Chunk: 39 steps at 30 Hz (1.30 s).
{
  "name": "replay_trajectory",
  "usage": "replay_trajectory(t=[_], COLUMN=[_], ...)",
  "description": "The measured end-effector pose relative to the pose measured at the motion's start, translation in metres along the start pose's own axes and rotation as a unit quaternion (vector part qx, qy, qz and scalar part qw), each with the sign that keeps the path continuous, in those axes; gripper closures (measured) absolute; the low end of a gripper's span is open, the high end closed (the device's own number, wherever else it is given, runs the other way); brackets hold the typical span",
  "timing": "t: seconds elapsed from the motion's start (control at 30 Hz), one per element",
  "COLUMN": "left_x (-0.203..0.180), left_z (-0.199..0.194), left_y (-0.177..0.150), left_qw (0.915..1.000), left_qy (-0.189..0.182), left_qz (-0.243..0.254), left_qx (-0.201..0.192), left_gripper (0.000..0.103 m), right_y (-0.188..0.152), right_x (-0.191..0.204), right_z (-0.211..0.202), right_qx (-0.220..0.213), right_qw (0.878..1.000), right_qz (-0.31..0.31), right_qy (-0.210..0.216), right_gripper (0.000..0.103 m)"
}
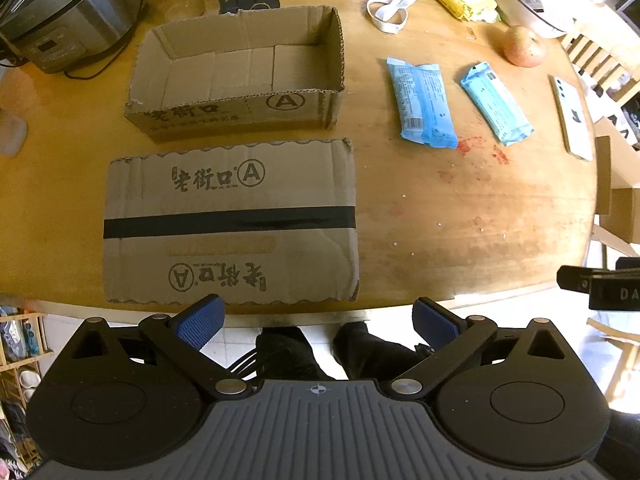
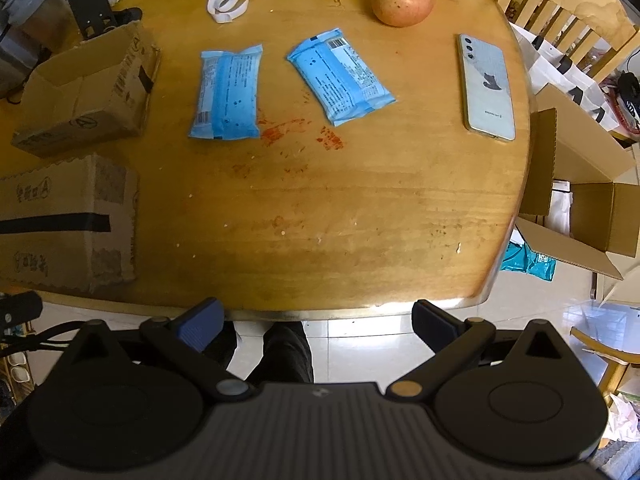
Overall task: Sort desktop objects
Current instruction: 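Lower the open right gripper over the larger blue packet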
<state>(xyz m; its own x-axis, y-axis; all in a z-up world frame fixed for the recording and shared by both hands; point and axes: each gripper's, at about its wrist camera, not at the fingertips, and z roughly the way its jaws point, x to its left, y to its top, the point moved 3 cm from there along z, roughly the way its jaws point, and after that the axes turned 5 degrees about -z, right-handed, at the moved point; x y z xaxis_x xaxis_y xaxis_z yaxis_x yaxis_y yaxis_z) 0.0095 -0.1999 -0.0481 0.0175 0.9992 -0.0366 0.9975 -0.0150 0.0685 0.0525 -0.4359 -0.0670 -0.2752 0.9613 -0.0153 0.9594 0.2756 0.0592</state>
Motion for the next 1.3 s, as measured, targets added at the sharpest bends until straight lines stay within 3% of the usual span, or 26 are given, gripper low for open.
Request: replay_trajectory(t=[1.3], left_x=[0.009], left_z=[0.004], left_y=[0.021], left_qw=[0.9999], left_qy=[0.000], left_qz=[-0.008], left_qx=[0.009], left_gripper=[0.000], right_y=[0.105], right_x=[-0.027], right_z=[0.033], right_qx=[-0.027], right_qw=[0.999], right_qz=[0.022], right_qy=[-0.008], right_gripper=[0.000])
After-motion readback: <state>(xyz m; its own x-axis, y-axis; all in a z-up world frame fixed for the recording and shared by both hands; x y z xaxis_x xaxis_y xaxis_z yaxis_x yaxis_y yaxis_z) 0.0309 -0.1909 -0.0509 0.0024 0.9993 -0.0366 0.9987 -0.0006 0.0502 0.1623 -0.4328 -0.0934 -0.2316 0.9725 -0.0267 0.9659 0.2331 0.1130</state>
